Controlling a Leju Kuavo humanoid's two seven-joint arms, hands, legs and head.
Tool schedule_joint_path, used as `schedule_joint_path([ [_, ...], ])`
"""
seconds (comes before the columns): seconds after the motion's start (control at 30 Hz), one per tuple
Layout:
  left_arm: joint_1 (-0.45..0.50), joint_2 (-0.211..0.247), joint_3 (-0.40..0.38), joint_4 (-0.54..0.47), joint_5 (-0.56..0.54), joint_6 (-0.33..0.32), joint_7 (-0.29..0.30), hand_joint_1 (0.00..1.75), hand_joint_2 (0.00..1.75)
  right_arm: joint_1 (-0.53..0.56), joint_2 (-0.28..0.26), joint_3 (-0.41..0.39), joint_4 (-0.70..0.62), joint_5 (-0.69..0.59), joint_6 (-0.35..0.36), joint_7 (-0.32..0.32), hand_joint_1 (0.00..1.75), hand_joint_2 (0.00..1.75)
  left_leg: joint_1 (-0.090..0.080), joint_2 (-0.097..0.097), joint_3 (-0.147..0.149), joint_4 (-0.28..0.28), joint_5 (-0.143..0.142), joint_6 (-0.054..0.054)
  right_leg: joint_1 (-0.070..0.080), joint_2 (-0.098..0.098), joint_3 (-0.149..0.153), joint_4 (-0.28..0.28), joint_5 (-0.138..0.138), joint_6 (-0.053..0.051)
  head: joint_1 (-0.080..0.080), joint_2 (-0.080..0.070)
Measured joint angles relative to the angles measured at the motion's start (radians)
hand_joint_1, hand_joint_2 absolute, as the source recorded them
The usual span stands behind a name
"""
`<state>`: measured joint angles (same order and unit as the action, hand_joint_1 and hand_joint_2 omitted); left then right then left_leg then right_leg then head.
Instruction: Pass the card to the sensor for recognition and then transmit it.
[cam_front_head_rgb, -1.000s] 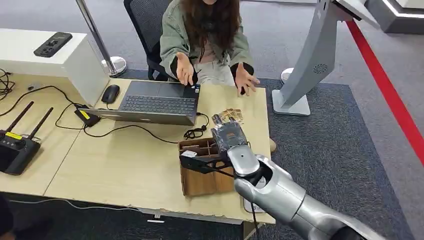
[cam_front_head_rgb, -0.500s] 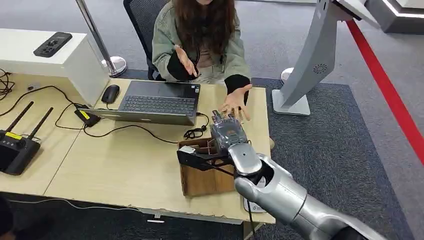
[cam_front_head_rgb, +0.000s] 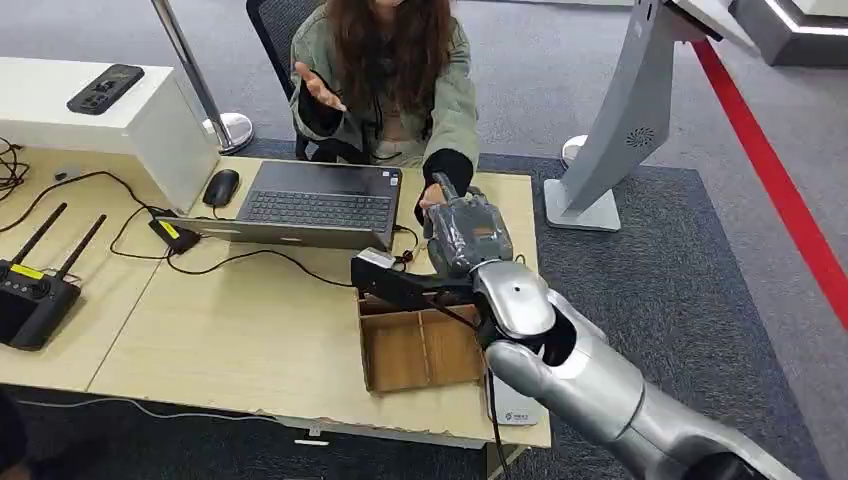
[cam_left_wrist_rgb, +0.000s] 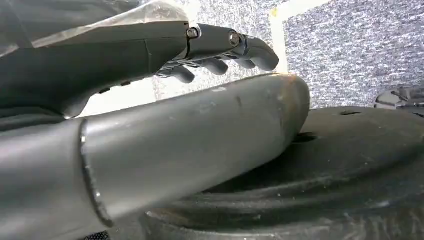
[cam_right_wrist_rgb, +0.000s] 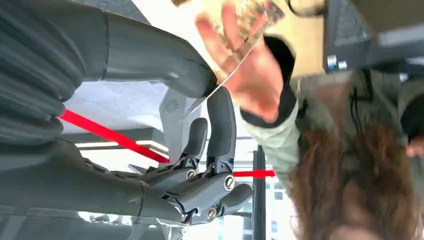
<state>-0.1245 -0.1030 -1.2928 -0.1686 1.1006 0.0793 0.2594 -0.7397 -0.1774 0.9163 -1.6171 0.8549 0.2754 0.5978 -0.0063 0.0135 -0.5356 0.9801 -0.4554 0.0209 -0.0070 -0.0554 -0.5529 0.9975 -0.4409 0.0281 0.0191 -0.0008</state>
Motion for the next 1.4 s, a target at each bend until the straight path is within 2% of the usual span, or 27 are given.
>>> schedule_joint_path([
  [0.27,0.000,0.000,0.000,0.000,-0.006,-0.002,-0.001,0.00,0.00,-0.077,-0.019,-0.029,-0.103,-0.039,-0.005,0.019,1.75,1.75,0.000,0.000,0.000,0.000,0.000,0.000,0.000,0.000,0.000,0.000,0.000,0.000,0.000,0.000],
  [0.43,-0.002,0.003,0.000,0.000,-0.034,-0.022,-0.003,0.00,0.00,-0.126,-0.018,-0.040,-0.077,-0.021,-0.093,-0.004,1.75,1.75,0.000,0.000,-0.001,0.000,0.000,0.000,0.000,0.000,0.000,0.000,0.000,0.000,0.000,0.000],
  [0.6,-0.003,0.003,0.000,0.000,-0.041,-0.026,-0.006,0.00,0.00,-0.144,-0.010,-0.041,-0.049,-0.018,-0.100,-0.008,1.75,1.75,0.000,-0.001,-0.001,0.000,0.000,0.000,0.000,0.000,0.000,0.000,0.000,0.000,0.000,0.000],
  [0.63,-0.003,0.003,0.000,0.000,-0.042,-0.026,-0.006,0.00,0.00,-0.144,-0.010,-0.041,-0.045,-0.018,-0.100,-0.008,1.47,1.75,0.000,-0.001,-0.001,0.000,0.000,0.000,0.000,0.000,0.000,0.000,0.000,0.000,0.000,0.000],
  [0.67,-0.003,0.003,0.000,0.001,-0.042,-0.026,-0.006,0.00,0.00,-0.144,-0.009,-0.041,-0.040,-0.018,-0.100,-0.008,0.52,1.75,0.000,-0.001,-0.001,0.000,0.000,0.000,0.000,0.000,0.000,0.000,0.000,0.000,0.000,0.000],
  [0.7,-0.003,0.003,0.000,0.001,-0.043,-0.026,-0.005,0.00,0.00,-0.144,-0.009,-0.041,-0.035,-0.018,-0.100,-0.007,0.31,1.75,0.000,-0.001,-0.001,0.000,0.000,0.000,0.000,0.000,0.000,0.000,0.000,0.000,0.000,0.000],
  [0.73,-0.004,0.003,0.000,0.001,-0.044,-0.027,-0.003,0.00,0.00,-0.144,-0.009,-0.041,-0.029,-0.018,-0.103,-0.007,0.00,1.75,0.000,-0.001,-0.001,0.000,0.000,0.000,0.000,0.000,0.000,0.000,0.000,0.000,0.000,0.000],
  [0.8,-0.004,0.004,0.000,0.001,-0.044,-0.028,0.000,0.00,0.00,-0.144,-0.008,-0.041,-0.015,-0.018,-0.108,-0.007,0.00,1.75,0.000,-0.001,-0.001,0.000,0.000,0.000,0.000,0.000,0.000,0.000,0.000,0.000,0.000,0.000],
  [0.83,-0.004,0.004,0.000,0.001,-0.044,-0.029,0.001,0.00,0.00,-0.144,-0.008,-0.041,-0.008,-0.018,-0.112,-0.008,0.00,0.00,0.000,-0.001,-0.001,0.000,0.000,0.000,0.000,0.000,0.000,0.000,0.000,0.000,0.000,0.000],
  [1.03,-0.005,0.006,0.000,0.001,-0.043,-0.038,0.004,0.00,0.00,-0.134,-0.008,-0.041,0.020,-0.020,-0.152,-0.021,0.00,0.00,0.000,-0.001,-0.001,0.000,0.000,0.000,0.000,0.000,0.000,0.000,0.000,0.000,0.000,0.000],
  [1.1,-0.005,0.006,0.000,0.001,-0.042,-0.039,0.005,0.00,0.00,-0.121,-0.008,-0.045,0.024,-0.036,-0.195,-0.032,0.00,0.00,0.000,-0.001,-0.001,0.000,0.000,0.000,0.000,0.000,0.000,0.000,0.000,0.000,0.000,0.000],
  [1.2,-0.005,0.006,0.000,0.001,-0.041,-0.040,0.005,0.00,0.00,-0.082,-0.008,-0.060,0.024,-0.060,-0.284,-0.058,0.00,0.00,0.000,-0.001,-0.001,0.000,0.000,0.000,0.000,0.000,-0.001,0.000,0.000,0.000,0.000,0.000],
  [1.3,-0.005,0.006,0.000,0.001,-0.035,-0.037,0.008,0.00,0.00,-0.005,-0.008,-0.091,-0.002,-0.097,-0.419,-0.106,0.00,0.00,0.000,-0.001,0.000,0.000,0.000,0.000,0.000,0.000,0.000,0.000,0.000,0.000,0.000,0.000],
  [1.4,-0.004,0.006,0.000,0.001,-0.026,-0.034,0.011,0.00,0.00,0.100,-0.003,-0.132,-0.048,-0.181,-0.590,-0.191,0.00,0.00,0.000,-0.001,-0.001,0.000,-0.001,0.001,0.000,0.000,0.000,0.000,-0.001,0.001,0.000,0.000],
])
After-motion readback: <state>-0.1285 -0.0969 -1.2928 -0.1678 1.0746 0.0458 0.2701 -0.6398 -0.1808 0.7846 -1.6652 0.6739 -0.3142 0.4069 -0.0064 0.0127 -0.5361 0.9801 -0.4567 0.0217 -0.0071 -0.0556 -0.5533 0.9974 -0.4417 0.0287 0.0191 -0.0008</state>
